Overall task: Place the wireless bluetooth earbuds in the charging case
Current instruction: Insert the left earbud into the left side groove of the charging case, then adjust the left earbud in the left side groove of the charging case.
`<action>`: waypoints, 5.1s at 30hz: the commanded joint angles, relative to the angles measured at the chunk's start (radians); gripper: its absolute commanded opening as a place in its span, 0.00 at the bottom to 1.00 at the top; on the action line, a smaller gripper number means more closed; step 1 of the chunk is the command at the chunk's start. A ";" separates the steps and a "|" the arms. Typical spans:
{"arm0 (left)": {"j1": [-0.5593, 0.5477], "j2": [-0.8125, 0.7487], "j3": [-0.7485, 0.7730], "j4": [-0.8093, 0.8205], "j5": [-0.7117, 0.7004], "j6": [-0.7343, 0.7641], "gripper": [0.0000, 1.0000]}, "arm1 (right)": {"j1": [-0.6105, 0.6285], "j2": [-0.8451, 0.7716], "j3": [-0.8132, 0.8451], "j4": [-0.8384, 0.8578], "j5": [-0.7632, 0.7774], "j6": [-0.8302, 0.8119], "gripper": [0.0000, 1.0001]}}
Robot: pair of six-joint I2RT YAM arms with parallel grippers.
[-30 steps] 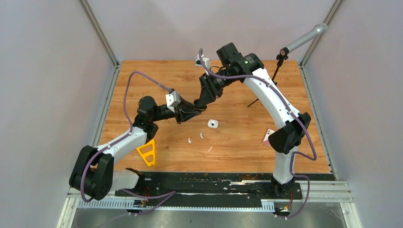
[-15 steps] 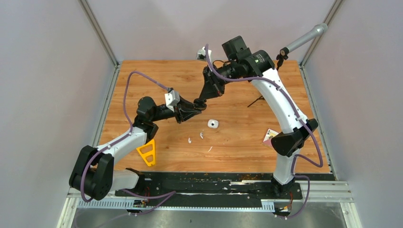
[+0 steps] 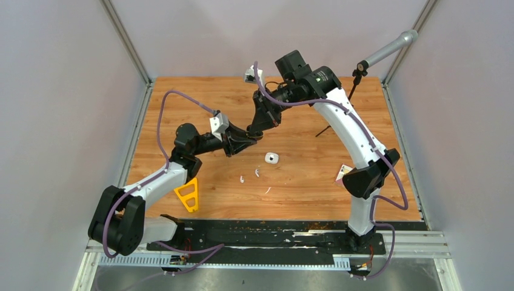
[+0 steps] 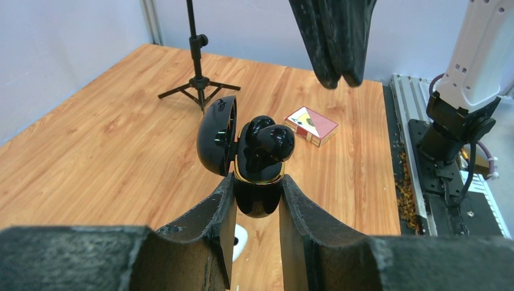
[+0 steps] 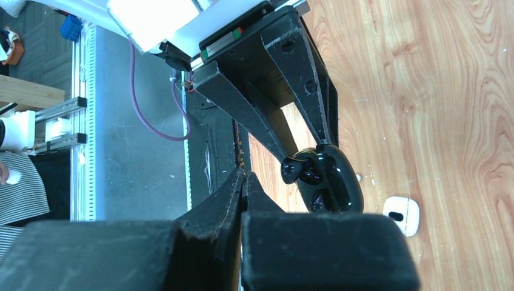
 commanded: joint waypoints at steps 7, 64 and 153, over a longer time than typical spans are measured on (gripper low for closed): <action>-0.006 -0.025 0.046 0.065 -0.019 -0.057 0.00 | 0.017 0.002 -0.022 0.015 0.045 -0.014 0.00; -0.007 -0.020 0.035 0.046 -0.010 -0.018 0.00 | 0.051 -0.003 -0.030 0.059 0.252 0.035 0.00; -0.025 -0.024 -0.008 0.089 -0.012 -0.014 0.00 | 0.081 -0.005 0.061 -0.049 0.300 -0.122 0.07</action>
